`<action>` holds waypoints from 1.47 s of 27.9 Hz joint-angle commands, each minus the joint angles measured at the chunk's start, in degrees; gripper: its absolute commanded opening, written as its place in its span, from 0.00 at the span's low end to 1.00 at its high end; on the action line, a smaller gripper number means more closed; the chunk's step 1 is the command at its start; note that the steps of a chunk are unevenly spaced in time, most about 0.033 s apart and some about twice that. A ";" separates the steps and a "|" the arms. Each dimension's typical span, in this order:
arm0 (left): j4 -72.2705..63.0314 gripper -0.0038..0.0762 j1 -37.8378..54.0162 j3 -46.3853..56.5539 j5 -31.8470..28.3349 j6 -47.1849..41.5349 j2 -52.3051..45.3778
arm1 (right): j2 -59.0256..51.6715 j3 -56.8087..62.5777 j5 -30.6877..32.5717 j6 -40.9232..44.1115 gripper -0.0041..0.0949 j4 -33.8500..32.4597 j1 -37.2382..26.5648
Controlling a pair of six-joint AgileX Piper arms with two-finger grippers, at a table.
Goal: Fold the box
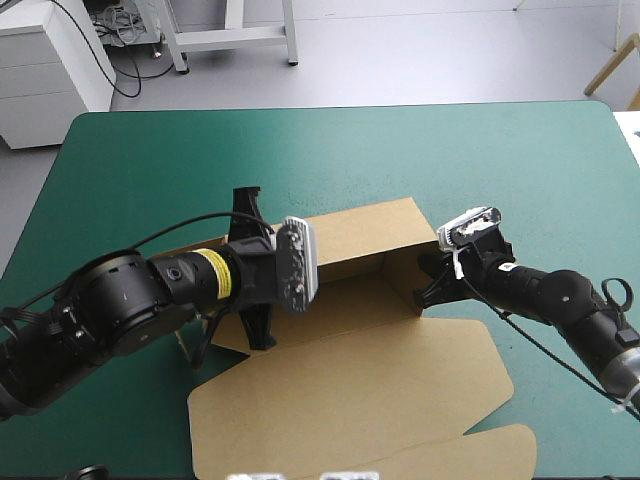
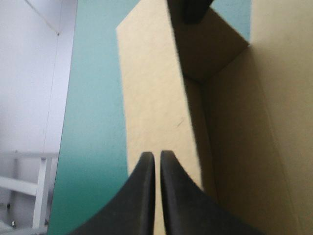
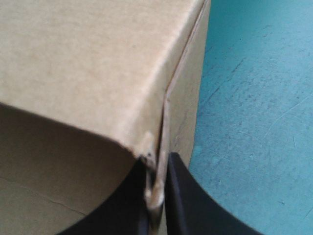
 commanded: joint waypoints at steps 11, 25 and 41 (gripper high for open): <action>-4.12 0.07 36.56 -3.36 -1.37 -17.01 -1.72 | -1.09 -1.83 -2.19 0.05 0.02 0.31 -0.02; -7.31 0.06 51.34 -3.25 2.53 -20.29 -6.95 | -1.21 -5.62 -4.32 17.38 0.02 -18.33 -0.12; -7.57 0.06 51.34 -3.14 1.93 -20.29 -6.84 | 1.75 -26.38 28.29 51.83 0.02 -44.68 -0.12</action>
